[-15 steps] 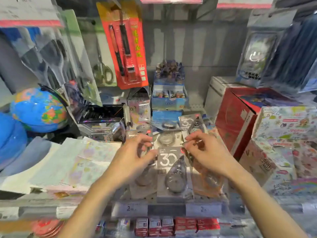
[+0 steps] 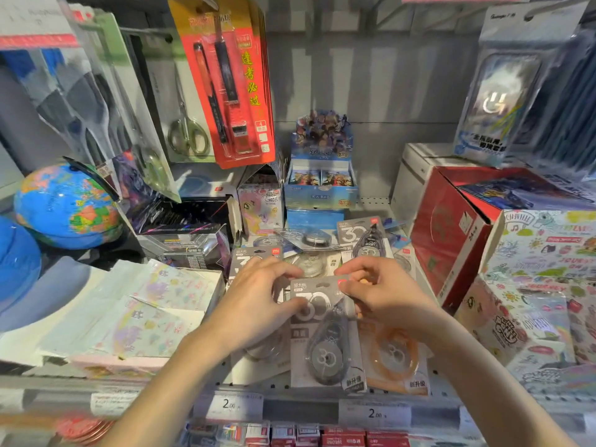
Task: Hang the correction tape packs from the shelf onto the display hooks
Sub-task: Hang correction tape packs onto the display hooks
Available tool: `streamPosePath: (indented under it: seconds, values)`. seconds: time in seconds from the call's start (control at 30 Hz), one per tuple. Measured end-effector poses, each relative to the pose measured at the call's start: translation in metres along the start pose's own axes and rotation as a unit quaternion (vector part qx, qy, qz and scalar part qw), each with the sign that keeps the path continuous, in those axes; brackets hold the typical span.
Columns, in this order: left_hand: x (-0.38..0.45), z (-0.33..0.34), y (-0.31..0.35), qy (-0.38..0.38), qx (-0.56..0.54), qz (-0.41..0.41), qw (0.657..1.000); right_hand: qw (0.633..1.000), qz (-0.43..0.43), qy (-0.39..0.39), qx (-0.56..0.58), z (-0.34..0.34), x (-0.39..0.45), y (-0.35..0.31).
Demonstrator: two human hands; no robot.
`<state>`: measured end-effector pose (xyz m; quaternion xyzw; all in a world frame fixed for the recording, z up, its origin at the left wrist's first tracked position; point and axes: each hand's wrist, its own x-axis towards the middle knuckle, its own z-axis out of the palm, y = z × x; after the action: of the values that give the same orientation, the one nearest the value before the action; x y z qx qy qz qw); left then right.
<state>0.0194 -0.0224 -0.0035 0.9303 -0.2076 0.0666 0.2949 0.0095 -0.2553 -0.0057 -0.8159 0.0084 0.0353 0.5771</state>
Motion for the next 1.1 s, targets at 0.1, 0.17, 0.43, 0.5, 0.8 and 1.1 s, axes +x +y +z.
streamPosePath:
  seconds: [0.1,0.17,0.43,0.5,0.8,1.1]
  values:
    - [0.001,-0.002,0.004,0.036,-0.183,-0.044,0.981,0.995,0.010,-0.003,0.097,-0.005,-0.004,-0.007]
    - [0.004,-0.005,0.009,0.035,-0.293,-0.080,0.952,0.992,-0.008,0.023,0.120,-0.011,-0.006,-0.013]
    - [0.012,-0.011,0.019,-0.071,-0.412,-0.084,0.905,0.962,-0.063,0.118,0.238,-0.018,-0.001,-0.038]
    - [0.013,-0.009,0.018,-0.091,-0.426,-0.083,0.896,0.956,-0.061,0.132,0.256,-0.015,0.002,-0.039]
    - [0.025,-0.011,0.008,0.015,-0.387,-0.110,0.915,0.975,-0.075,0.205,-0.028,-0.032,0.017,-0.029]
    - [0.038,-0.008,0.004,0.052,-0.353,-0.146,0.923,0.916,0.086,0.155,-0.359,-0.032,0.040,-0.007]
